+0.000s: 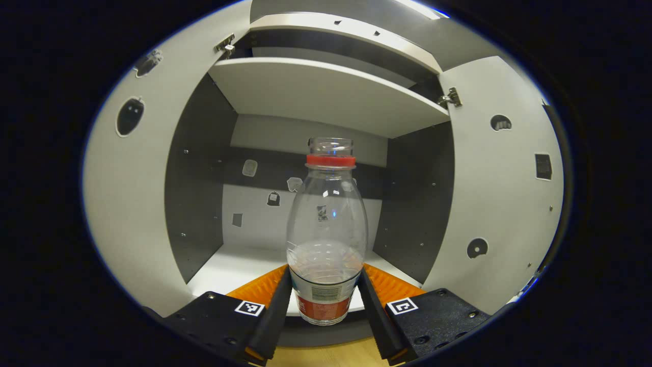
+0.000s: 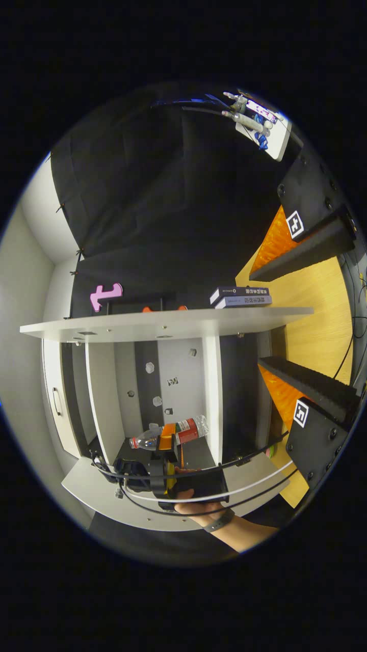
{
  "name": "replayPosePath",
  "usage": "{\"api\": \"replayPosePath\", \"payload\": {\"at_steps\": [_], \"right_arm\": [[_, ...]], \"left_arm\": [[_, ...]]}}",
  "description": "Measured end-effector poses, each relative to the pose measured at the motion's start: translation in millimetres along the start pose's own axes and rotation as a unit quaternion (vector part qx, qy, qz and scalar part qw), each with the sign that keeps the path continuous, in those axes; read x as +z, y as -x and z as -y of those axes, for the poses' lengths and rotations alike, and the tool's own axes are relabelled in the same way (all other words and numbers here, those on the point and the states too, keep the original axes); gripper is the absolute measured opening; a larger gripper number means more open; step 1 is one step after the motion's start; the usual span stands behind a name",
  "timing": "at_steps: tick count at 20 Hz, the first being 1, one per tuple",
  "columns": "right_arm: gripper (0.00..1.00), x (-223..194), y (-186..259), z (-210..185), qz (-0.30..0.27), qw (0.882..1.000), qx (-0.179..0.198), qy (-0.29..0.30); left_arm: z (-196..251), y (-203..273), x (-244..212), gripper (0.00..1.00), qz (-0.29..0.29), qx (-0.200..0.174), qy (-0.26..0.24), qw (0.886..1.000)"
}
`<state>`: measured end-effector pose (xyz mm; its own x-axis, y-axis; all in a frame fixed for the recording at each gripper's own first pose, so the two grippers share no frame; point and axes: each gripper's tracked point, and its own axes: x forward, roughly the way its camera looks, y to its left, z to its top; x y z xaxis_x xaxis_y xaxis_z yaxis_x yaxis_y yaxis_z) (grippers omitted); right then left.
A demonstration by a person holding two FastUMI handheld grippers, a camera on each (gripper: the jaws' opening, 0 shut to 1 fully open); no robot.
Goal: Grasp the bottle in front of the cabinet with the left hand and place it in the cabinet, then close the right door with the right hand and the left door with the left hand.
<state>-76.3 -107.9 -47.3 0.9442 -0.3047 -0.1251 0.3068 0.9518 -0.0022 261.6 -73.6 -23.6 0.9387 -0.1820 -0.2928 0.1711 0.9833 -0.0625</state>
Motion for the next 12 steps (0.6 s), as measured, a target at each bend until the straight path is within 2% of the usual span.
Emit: {"api": "replayPosePath", "payload": {"at_steps": [2,6,9,12], "right_arm": [[0.98,-3.1,6.5,21.5,-0.001,1.000,-0.026,-0.012],[0.98,-0.3,9.9,53.5,0.005,0.997,-0.066,-0.029],[0.98,0.4,10.4,69.1,0.009,0.996,-0.088,-0.032],[0.98,-0.9,7.0,70.6,0.007,0.995,-0.091,-0.036]], "left_arm": [[-7.7,-30.2,-7.4,0.73,-0.019,0.015,0.008,1.000],[-25.0,-87.0,-30.9,0.73,-0.048,0.051,-0.024,0.997],[-27.9,-102.6,-48.5,0.74,-0.076,0.063,-0.049,0.994],[-21.5,-114.9,-47.3,0.74,-0.067,0.058,-0.063,0.994]]}}
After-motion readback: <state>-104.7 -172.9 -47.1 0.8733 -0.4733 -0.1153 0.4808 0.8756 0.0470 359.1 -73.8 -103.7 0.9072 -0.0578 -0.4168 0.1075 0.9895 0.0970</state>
